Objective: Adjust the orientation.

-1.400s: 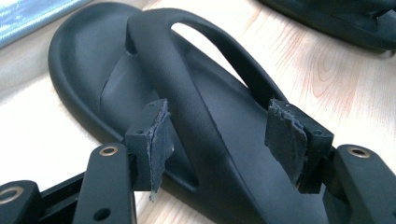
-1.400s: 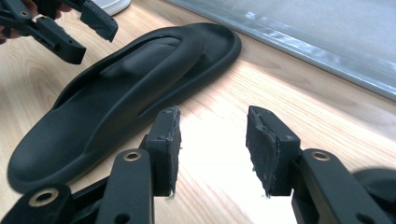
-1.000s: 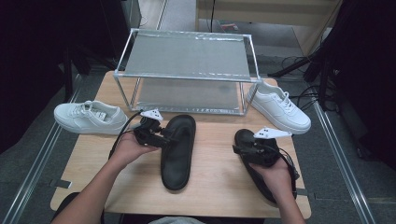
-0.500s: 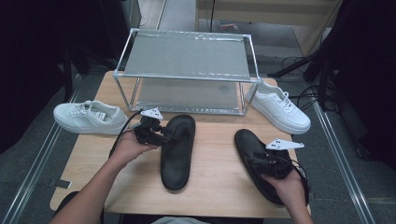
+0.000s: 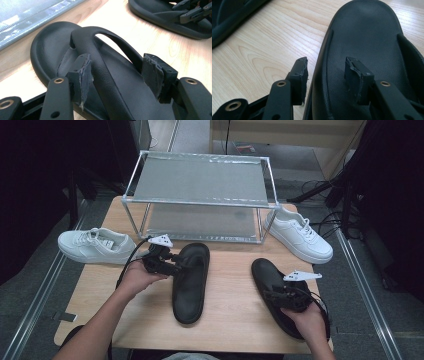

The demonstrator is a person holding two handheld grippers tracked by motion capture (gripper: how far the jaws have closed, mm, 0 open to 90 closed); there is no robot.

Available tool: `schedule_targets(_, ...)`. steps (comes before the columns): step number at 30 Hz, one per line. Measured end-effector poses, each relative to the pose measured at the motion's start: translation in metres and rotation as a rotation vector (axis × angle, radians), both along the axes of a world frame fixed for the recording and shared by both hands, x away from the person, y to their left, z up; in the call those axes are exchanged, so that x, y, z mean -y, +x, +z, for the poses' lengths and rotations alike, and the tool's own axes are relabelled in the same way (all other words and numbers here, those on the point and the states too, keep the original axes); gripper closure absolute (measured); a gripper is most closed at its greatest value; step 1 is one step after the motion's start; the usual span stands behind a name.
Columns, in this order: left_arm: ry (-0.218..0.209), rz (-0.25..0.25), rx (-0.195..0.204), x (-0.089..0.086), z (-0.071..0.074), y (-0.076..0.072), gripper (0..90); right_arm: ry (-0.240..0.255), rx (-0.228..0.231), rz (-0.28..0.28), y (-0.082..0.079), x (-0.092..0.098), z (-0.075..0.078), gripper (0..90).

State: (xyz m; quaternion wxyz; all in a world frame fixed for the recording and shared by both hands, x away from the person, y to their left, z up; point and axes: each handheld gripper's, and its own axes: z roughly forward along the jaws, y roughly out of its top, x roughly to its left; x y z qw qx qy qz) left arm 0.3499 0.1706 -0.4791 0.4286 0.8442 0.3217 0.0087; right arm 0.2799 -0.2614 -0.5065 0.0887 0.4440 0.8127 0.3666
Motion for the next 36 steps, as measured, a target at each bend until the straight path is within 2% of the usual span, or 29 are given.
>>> schedule_targets(4, 0.003, -0.001, -0.002, 0.000, -0.001, 0.000, 41.0, 0.000, -0.003, 0.008, 0.001, -0.001, 0.000, 56.2)
schedule_targets(11, 0.004, 0.002, 0.002, -0.001, -0.002, 0.001, 41.0, -0.008, -0.033, 0.007, 0.006, -0.001, -0.001, 65.7)
schedule_targets(12, 0.003, 0.001, -0.001, -0.001, -0.002, 0.001, 40.9, -0.012, -0.036, 0.025, 0.008, -0.003, -0.001, 70.3)
schedule_targets(14, 0.006, 0.002, 0.000, -0.002, -0.002, 0.001, 41.0, -0.010, -0.038, 0.028, 0.008, -0.004, -0.001, 73.1)
schedule_targets(15, 0.006, 0.003, 0.002, -0.002, -0.002, 0.001, 41.0, -0.012, -0.026, 0.038, 0.009, -0.004, 0.000, 77.8)
schedule_targets(18, -0.003, 0.008, 0.000, -0.004, -0.001, 0.001, 41.3, -0.016, -0.053, 0.034, 0.012, -0.005, 0.004, 79.6)
schedule_targets(23, -0.001, 0.013, 0.000, -0.004, -0.001, 0.001, 41.6, 0.012, -0.042, 0.021, 0.012, -0.004, 0.013, 80.0)
schedule_targets(29, -0.006, 0.018, 0.000, -0.007, 0.000, -0.001, 42.2, -0.021, -0.006, 0.058, 0.009, -0.020, 0.025, 80.6)
schedule_targets(30, -0.009, 0.020, -0.004, -0.008, 0.000, -0.002, 42.3, -0.035, 0.018, 0.071, 0.011, -0.028, 0.030, 80.8)
schedule_targets(36, -0.011, 0.036, -0.007, -0.014, 0.000, -0.006, 42.8, 0.006, 0.015, 0.114, 0.019, -0.051, 0.033, 80.9)
